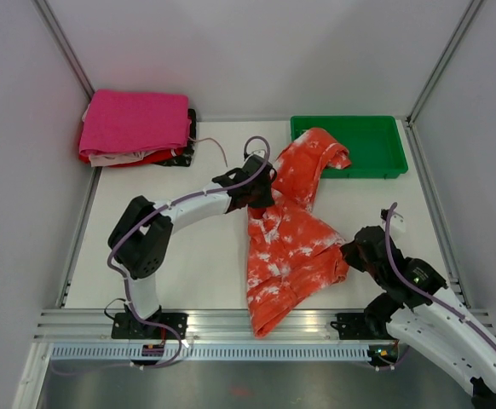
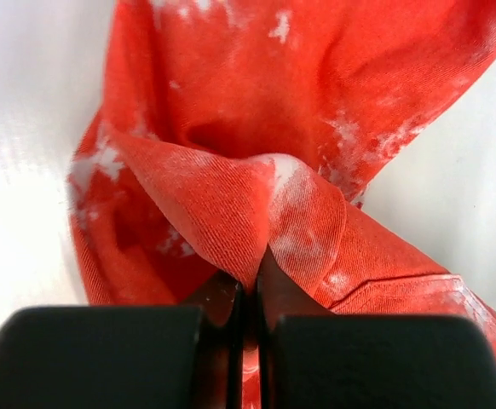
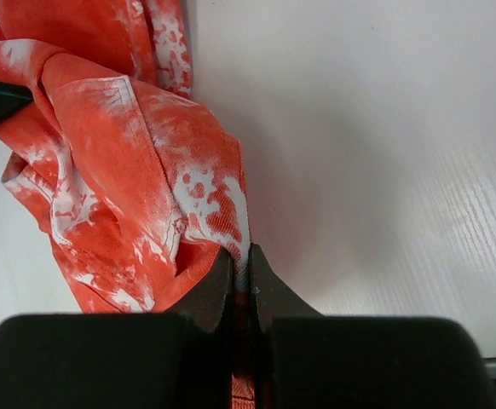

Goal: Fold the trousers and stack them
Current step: Move the trousers to the center of the board

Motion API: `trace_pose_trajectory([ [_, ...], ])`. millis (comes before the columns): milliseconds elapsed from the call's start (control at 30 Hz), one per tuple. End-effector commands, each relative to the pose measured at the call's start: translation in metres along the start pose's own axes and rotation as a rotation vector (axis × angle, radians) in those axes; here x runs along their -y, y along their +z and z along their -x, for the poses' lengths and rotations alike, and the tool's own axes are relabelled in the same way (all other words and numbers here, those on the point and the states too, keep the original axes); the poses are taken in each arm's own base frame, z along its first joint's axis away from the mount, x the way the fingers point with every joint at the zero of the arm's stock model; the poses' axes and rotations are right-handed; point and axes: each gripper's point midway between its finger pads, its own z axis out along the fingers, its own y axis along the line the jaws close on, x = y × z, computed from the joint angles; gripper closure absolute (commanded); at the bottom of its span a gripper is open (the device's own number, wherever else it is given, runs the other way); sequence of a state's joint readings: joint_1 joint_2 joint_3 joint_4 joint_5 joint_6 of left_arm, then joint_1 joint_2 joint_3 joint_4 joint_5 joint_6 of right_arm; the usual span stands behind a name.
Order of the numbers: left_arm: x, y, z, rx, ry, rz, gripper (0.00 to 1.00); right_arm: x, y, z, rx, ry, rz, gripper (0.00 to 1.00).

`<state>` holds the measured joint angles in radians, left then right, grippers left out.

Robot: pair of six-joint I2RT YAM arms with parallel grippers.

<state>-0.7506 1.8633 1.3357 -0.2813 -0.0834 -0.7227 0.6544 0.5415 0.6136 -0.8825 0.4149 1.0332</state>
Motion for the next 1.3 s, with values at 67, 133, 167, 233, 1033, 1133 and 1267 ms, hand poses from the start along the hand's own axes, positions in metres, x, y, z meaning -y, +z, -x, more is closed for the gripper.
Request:
trace_pose_trajectory([
  [67,-0.001,-0.085,0.079,0.29,0.009,0.072,0.98,-0.044,-0.007,0.02,0.03,-0.037,0.145,1.0],
  [133,-0.015,-0.143,0.098,0.387,0.007,0.125,0.98,-0.057,-0.004,0.017,0.009,-0.087,0.19,1.0],
  [167,-0.032,-0.167,0.109,0.464,0.002,0.202,0.98,-0.071,-0.004,0.021,0.018,-0.097,0.238,1.0],
  [233,-0.059,-0.235,0.119,0.586,-0.025,0.271,0.98,-0.099,-0.01,0.025,-0.006,-0.175,0.324,1.0],
  [1033,-0.027,-0.267,0.082,0.449,0.07,0.059,0.81,-0.054,0.008,0.08,-0.004,-0.216,-0.101,1.0],
  [1133,-0.023,-0.233,0.06,0.377,0.095,0.051,0.19,-0.03,0.017,0.087,0.009,-0.165,-0.166,1.0],
  [1267,-0.046,-0.224,0.046,0.368,0.05,0.118,0.0,-0.03,0.021,0.103,0.037,-0.166,-0.184,1.0],
])
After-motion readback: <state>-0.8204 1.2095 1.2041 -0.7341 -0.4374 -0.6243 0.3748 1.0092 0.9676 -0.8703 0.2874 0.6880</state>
